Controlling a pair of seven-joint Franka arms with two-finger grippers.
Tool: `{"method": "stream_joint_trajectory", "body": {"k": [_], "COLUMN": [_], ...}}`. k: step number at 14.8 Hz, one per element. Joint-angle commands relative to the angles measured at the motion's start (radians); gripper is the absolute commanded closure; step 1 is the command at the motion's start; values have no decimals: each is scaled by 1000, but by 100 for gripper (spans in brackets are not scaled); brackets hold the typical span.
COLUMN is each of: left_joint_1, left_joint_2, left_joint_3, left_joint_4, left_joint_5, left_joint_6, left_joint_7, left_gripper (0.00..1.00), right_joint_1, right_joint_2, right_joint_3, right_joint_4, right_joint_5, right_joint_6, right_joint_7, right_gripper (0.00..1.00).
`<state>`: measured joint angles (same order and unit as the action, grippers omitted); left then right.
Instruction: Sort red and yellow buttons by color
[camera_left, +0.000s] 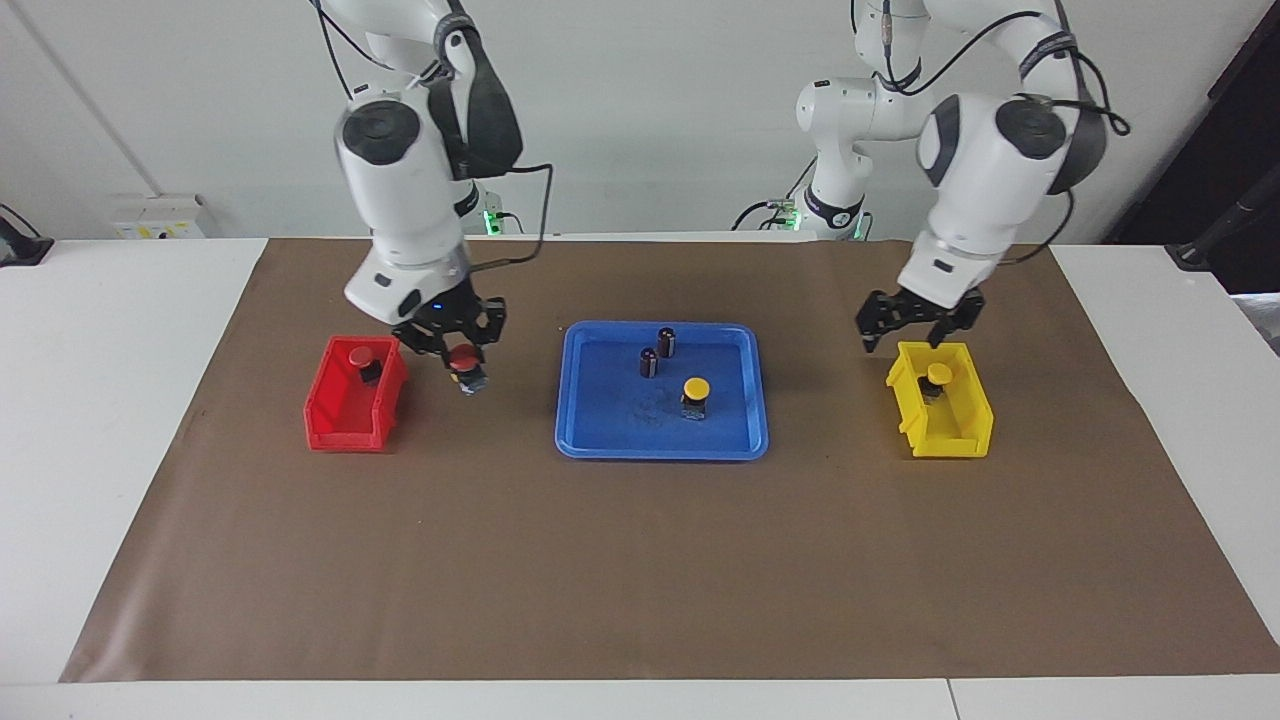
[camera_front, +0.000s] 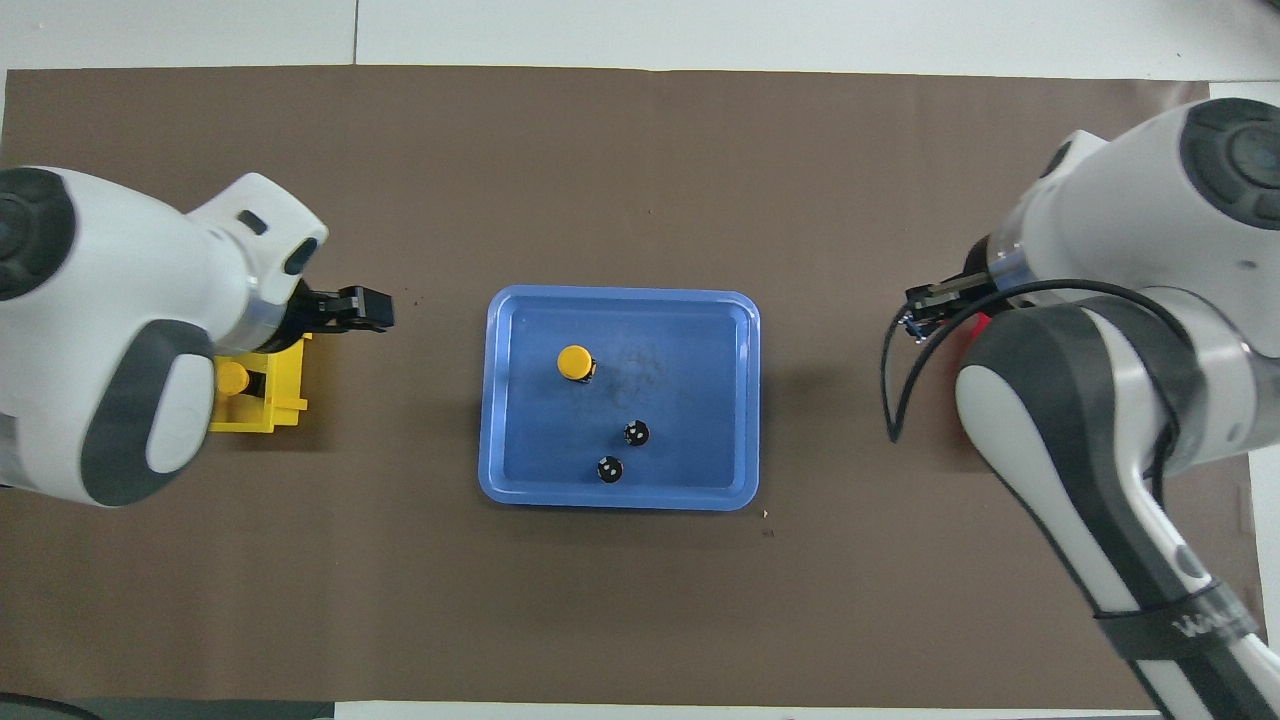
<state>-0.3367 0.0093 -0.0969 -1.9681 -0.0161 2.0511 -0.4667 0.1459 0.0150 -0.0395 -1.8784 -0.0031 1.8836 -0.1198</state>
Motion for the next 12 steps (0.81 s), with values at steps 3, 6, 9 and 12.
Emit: {"method": "stream_joint_trajectory", "body": {"k": [3, 6, 9, 12], "left_joint_1": [-214, -252, -272, -285], "left_joint_2": [168, 218, 279, 305], "left_joint_3": [20, 20, 22, 22], "left_joint_4": [21, 40, 73, 95], "left_joint_5": [5, 7, 7, 7], "left_joint_6": [147, 175, 202, 202], "left_joint_7": [-257, -296, -316, -346], "left_gripper": [0, 0, 1, 36], "right_joint_1": [-167, -207, -223, -226], "right_joint_2": [-53, -64, -69, -84], "right_joint_3": [18, 18, 18, 18], "right_joint_4": [-169, -231, -287, -373], "right_joint_5": [9, 9, 9, 9], "right_joint_6": [161, 224, 294, 362], "right_joint_7": [-251, -300, -310, -310], "right_gripper": [81, 81, 81, 81]}}
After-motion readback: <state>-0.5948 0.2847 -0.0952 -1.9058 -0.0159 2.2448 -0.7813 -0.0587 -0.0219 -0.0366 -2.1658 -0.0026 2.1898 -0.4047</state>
